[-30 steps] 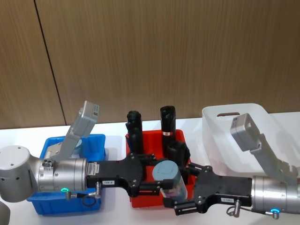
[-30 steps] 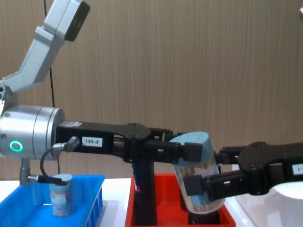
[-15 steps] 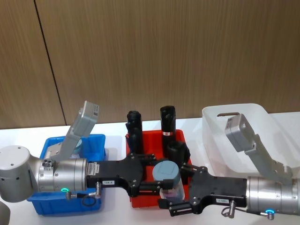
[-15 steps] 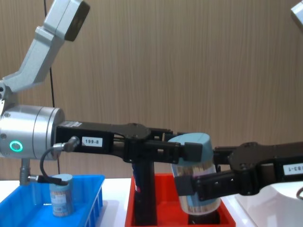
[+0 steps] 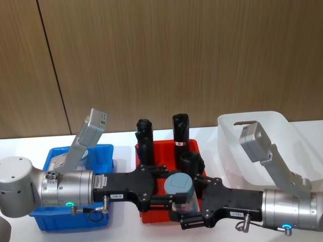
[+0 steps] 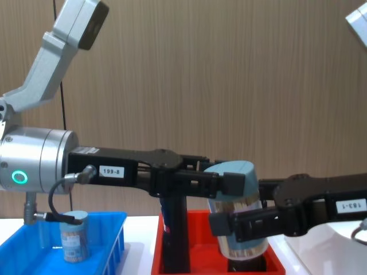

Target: Pick the cotton swabs from the blue box and place them into the white box.

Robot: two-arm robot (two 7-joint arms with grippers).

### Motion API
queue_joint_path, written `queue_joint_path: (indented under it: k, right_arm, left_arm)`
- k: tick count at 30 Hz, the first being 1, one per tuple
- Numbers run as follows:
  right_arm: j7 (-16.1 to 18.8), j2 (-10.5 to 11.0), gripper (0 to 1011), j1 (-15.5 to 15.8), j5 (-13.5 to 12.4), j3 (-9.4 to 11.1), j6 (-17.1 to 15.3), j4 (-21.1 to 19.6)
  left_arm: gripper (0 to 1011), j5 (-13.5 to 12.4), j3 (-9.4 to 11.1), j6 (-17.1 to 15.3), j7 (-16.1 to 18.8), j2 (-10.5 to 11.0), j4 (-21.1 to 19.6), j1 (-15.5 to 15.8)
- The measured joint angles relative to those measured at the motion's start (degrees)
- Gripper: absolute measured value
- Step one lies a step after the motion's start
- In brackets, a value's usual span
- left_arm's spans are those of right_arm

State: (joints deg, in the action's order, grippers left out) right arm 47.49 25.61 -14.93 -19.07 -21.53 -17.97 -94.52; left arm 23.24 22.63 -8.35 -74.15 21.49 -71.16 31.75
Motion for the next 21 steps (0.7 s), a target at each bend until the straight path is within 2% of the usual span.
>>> queue_joint_path:
  k: [2, 7, 11, 14, 15, 21]
  right_arm:
    - [-0.2, 0.0, 1002, 0.0, 0.0, 0.0, 0.1, 0.1]
    - [-0.7, -0.1, 907, -0.3, 0.0, -0.3, 0.4, 0.6]
    - [-0.8, -0.1, 783, -0.4, 0.1, -0.4, 0.6, 0.9]
    - [-0.9, -0.1, 731, -0.4, 0.1, -0.5, 0.7, 1.0]
    - [-0.9, -0.1, 657, -0.5, 0.1, -0.6, 0.9, 1.1]
    - [-0.9, 0.1, 648, -0.5, 0.1, -0.7, 1.1, 1.1]
  left_arm:
    - [671, 0.0, 0.0, 0.0, 0.0, 0.0, 0.0, 0.0]
    - [671, 0.0, 0.0, 0.0, 0.0, 0.0, 0.0, 0.0]
    - [671, 0.0, 0.0, 0.0, 0.0, 0.0, 0.0, 0.0]
    - [671, 0.0, 0.0, 0.0, 0.0, 0.0, 0.0, 0.0]
    - [671, 0.0, 0.0, 0.0, 0.1, 0.0, 0.0, 0.0]
    - [693, 0.0, 0.0, 0.0, 0.0, 0.0, 0.0, 0.0]
